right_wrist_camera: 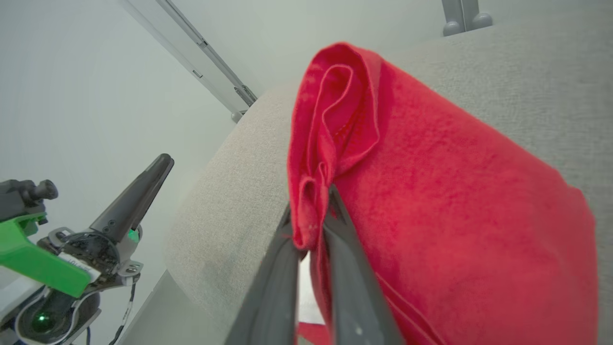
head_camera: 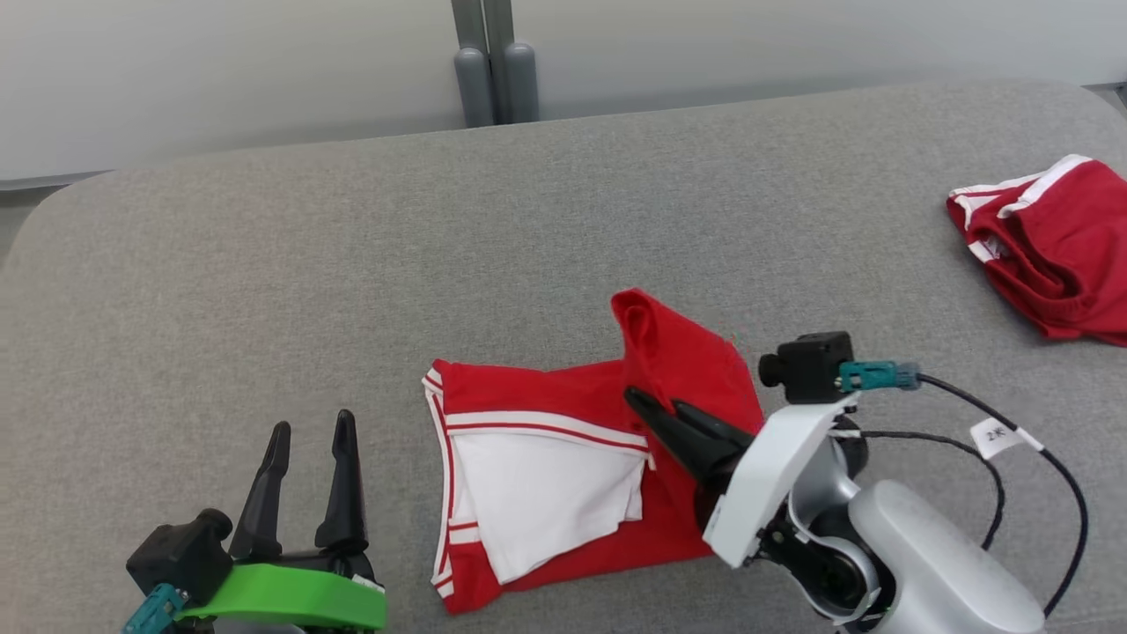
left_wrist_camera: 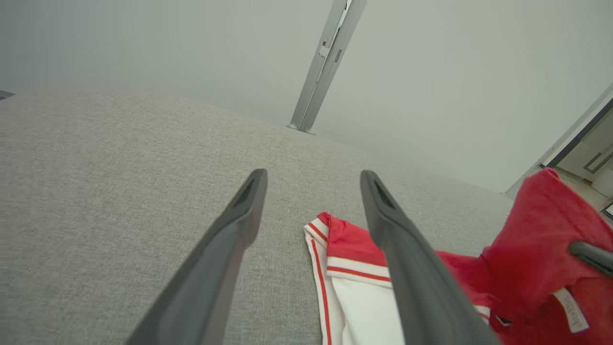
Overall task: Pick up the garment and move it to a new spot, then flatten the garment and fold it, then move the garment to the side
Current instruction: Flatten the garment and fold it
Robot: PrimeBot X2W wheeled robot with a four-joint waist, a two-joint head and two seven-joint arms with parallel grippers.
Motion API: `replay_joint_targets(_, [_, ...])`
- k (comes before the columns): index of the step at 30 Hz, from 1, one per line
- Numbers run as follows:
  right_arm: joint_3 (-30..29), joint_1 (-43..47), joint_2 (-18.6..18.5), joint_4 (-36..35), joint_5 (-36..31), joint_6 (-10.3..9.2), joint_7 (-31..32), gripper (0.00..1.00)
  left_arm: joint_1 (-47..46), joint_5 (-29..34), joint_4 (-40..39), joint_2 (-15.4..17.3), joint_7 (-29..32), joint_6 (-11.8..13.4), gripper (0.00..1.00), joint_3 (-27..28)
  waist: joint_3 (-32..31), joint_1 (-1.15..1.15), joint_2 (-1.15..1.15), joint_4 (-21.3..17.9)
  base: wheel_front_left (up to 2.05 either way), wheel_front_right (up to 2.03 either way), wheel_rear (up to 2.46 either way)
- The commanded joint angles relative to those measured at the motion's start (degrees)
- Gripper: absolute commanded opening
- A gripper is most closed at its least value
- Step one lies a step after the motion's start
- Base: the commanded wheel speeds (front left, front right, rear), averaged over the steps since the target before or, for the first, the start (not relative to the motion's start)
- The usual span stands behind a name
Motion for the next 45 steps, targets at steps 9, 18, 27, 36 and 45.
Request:
replay_joint_targets(9, [6.9,-4.4,8.4,10.5,3.2,0.03,-3.4,0.0,-1.6,0.2,1.1,-0.7,0.1,-0.8,1.0,-1.3,-0.5,0.0,0.0,5.5,0.0,0.0,0.0])
replay_joint_targets(18, [9.4,-8.5,11.6,22.4,5.2,0.02,-8.0,0.0,-1.8,0.4,2.1,-1.4,0.0,-1.3,1.0,-2.0,-0.8,0.0,0.0,9.8,0.0,0.0,0.0])
replay_joint_targets(27, [12.3,-12.6,12.7,31.4,7.9,0.02,-10.7,0.0,-1.7,0.6,2.8,-1.9,-0.1,-1.7,1.0,-2.4,-1.0,0.0,0.0,12.5,0.0,0.0,0.0])
replay_joint_targets(36, [17.1,-16.2,12.7,32.7,11.4,0.02,-13.7,1.0,-1.5,0.5,3.0,-2.0,-0.1,-1.5,1.0,-2.1,-1.0,0.0,0.0,12.4,0.0,0.0,0.0])
replay_joint_targets(45, [16.1,-18.9,12.5,34.5,11.1,0.02,-19.6,1.0,-1.4,0.7,2.7,-2.0,-0.1,-1.5,1.0,-1.8,-0.7,0.0,0.0,10.2,0.0,0.0,0.0])
